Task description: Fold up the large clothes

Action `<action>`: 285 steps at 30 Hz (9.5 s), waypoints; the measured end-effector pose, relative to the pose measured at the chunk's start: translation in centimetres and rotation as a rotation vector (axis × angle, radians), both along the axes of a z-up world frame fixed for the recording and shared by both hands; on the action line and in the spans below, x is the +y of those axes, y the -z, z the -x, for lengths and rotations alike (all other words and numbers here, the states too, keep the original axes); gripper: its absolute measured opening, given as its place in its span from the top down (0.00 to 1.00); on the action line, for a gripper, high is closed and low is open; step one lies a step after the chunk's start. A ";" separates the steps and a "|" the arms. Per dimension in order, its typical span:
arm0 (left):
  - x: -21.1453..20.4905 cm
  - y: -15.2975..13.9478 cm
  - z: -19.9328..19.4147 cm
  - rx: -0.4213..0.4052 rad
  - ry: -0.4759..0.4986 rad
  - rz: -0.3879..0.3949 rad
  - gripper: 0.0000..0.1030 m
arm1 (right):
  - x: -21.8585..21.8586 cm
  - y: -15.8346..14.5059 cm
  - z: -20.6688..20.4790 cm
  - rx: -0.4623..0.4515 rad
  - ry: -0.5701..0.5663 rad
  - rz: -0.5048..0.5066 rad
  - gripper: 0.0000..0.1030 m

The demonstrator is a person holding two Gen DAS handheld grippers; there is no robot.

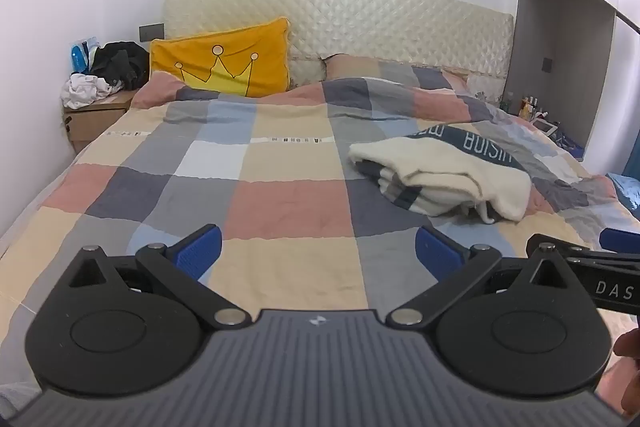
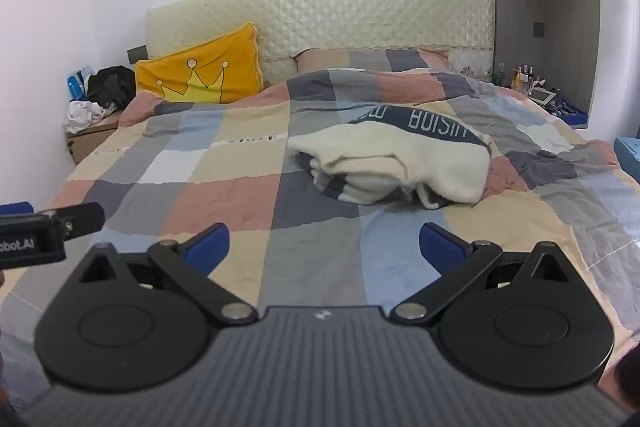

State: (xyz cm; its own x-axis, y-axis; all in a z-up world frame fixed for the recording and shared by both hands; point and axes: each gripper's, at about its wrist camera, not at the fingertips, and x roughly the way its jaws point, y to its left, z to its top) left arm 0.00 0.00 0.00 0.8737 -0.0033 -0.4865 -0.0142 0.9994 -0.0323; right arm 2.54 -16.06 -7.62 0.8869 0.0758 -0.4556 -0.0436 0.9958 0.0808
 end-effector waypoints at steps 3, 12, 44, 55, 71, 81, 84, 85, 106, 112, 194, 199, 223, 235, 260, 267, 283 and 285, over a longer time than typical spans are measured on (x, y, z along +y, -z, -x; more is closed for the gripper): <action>-0.1 0.0 0.0 -0.002 0.009 -0.003 0.00 | 0.0 0.1 0.1 0.002 0.001 -0.005 0.00; -1.1 0.3 -0.8 -0.004 0.022 -0.011 0.00 | -0.2 0.2 0.2 0.007 0.006 -0.009 0.00; -0.8 0.7 -0.1 -0.008 0.033 0.014 0.00 | -0.5 0.7 0.1 0.021 0.011 0.005 0.00; -1.0 1.0 -0.4 -0.007 0.040 0.015 0.00 | -0.6 0.9 0.1 0.022 0.014 0.007 0.00; -0.8 1.6 -0.8 -0.018 0.078 0.041 0.00 | -0.1 0.5 0.0 0.020 0.049 0.021 0.00; -1.2 1.9 -1.1 0.003 0.119 0.042 0.00 | 0.0 0.6 0.2 0.024 0.060 0.012 0.00; -1.3 2.0 -1.2 0.009 0.124 0.040 0.00 | 0.0 0.6 0.1 0.026 0.059 0.008 0.00; -1.2 2.1 -1.3 0.012 0.125 0.040 0.00 | 0.0 0.6 0.1 0.028 0.060 0.008 0.00; -1.3 3.0 -3.1 0.044 0.122 0.046 0.00 | -0.6 1.5 -0.8 0.043 0.065 -0.024 0.00; -1.6 3.5 -3.8 0.055 0.124 0.046 0.00 | -0.9 1.8 -1.3 0.050 0.066 -0.029 0.00; -13.9 18.5 -47.6 -0.028 0.398 0.095 0.87 | -6.5 13.0 -35.9 0.048 0.212 0.097 0.00; -13.4 16.4 -46.5 -0.066 0.384 0.149 0.89 | -6.8 12.5 -36.7 0.023 0.263 0.070 0.00; -10.9 10.6 -39.6 -0.132 0.354 0.290 0.91 | -12.3 14.6 -30.1 0.164 0.569 -0.125 0.00; -11.3 15.0 -36.3 0.041 0.344 0.320 0.90 | -12.3 8.3 -25.9 -0.102 0.667 0.047 0.06; -14.3 19.7 -41.2 -0.056 0.155 -0.118 0.36 | -14.2 14.8 -26.2 0.200 0.517 -0.008 0.11; -12.9 19.3 -40.2 -0.052 0.188 -0.064 0.44 | -13.1 15.7 -25.7 0.204 0.448 0.044 0.22; -10.3 9.7 -39.5 -0.060 0.187 0.222 0.81 | -12.7 4.3 -24.8 -0.093 0.383 -0.010 0.59; -9.8 7.5 -39.0 -0.088 0.181 0.229 0.82 | -11.8 1.9 -24.4 -0.150 0.370 0.029 0.60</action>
